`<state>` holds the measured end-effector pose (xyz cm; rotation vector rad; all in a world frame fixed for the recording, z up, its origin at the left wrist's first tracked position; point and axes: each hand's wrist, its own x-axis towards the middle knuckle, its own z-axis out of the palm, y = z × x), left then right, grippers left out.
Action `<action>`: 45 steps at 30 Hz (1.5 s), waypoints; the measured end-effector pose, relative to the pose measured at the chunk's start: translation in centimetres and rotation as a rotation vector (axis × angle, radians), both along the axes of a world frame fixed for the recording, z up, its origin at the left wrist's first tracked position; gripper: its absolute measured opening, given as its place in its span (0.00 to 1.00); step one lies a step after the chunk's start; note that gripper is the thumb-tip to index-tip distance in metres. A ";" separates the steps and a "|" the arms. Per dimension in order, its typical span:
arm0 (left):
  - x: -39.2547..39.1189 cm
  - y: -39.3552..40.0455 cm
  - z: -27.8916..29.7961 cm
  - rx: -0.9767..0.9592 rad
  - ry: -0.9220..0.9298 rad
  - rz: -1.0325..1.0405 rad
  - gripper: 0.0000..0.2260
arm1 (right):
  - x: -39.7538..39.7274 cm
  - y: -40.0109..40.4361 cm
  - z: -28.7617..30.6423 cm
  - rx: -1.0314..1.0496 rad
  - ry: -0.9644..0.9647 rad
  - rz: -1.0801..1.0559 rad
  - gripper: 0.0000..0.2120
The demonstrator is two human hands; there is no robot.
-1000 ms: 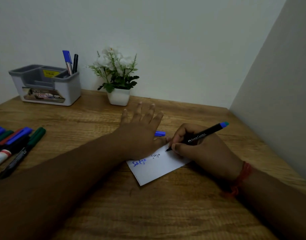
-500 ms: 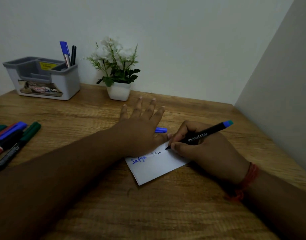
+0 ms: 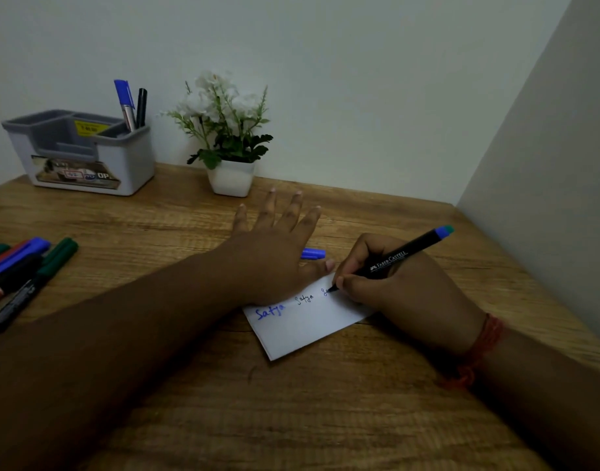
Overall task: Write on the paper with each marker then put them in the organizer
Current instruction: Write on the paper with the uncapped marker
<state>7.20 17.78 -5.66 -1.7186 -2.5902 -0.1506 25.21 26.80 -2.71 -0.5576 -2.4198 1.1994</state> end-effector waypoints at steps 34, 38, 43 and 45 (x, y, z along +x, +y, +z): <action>-0.1 0.1 -0.1 0.002 0.000 0.003 0.39 | -0.1 0.0 0.0 0.064 -0.012 -0.097 0.02; -0.1 0.1 -0.1 0.004 0.001 0.000 0.38 | 0.0 0.1 0.1 0.071 -0.016 -0.086 0.03; -0.1 0.1 -0.1 0.011 -0.003 -0.002 0.38 | -0.1 0.2 -0.1 0.077 -0.014 -0.099 0.03; -0.1 0.1 -0.1 0.013 -0.003 -0.003 0.38 | -0.1 0.3 -0.1 0.071 -0.004 -0.119 0.02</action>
